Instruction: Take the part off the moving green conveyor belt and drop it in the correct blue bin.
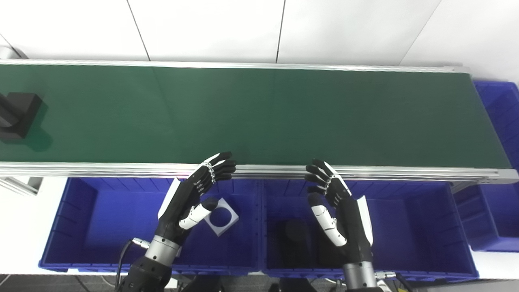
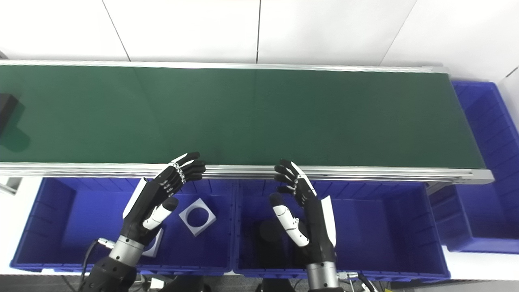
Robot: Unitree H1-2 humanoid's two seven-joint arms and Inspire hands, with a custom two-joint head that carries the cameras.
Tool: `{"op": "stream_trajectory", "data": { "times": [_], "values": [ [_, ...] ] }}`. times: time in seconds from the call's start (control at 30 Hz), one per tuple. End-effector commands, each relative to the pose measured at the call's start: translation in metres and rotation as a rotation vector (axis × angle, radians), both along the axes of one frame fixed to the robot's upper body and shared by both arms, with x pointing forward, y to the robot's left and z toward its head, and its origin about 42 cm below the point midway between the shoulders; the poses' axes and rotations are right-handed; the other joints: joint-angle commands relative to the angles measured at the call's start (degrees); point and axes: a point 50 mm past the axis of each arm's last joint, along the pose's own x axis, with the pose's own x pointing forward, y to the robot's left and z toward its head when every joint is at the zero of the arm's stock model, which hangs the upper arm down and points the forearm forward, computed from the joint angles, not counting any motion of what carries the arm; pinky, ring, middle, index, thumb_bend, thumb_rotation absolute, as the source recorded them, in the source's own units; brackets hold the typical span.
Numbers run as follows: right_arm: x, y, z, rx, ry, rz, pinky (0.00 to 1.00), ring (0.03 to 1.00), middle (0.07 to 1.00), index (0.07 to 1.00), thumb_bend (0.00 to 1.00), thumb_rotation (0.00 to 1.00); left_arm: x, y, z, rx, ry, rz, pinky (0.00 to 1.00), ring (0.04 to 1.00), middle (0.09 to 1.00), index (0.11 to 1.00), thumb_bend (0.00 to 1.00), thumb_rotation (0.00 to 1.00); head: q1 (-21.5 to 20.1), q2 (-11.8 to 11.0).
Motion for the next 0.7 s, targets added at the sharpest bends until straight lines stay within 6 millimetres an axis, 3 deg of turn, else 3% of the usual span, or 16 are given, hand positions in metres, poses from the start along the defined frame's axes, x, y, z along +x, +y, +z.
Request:
{"op": "stream_trajectory", "data": {
  "times": [0.0, 0.5, 0.63, 0.67],
  "values": [
    [0.002, 0.002, 0.011, 0.017, -0.060, 0.012, 0.67, 0.766, 0.808, 0.852, 0.54, 0.74, 0.003, -0.001, 0.008, -0.002, -0.059, 0.008, 0.77, 0.795, 0.807, 0.848, 0.79, 0.79, 0.0, 0.0],
    [0.002, -0.003, 0.009, 0.023, -0.063, 0.013, 0.67, 0.766, 0.808, 0.855, 0.53, 0.73, 0.003, -0.007, 0.006, -0.004, -0.055, 0.005, 0.76, 0.794, 0.806, 0.845, 0.77, 0.78, 3.2, -0.9],
    [0.001, -0.006, 0.007, 0.018, -0.061, 0.011, 0.66, 0.767, 0.808, 0.856, 0.52, 0.74, 0.002, -0.011, 0.004, -0.005, -0.048, 0.009, 0.76, 0.794, 0.806, 0.843, 0.78, 0.78, 6.5, -2.2],
    [0.001, -0.008, 0.005, 0.014, -0.066, 0.011, 0.66, 0.766, 0.809, 0.856, 0.51, 0.74, 0.002, -0.013, 0.003, -0.008, -0.046, 0.010, 0.76, 0.792, 0.804, 0.840, 0.78, 0.78, 9.5, -3.2]
  ]
}}
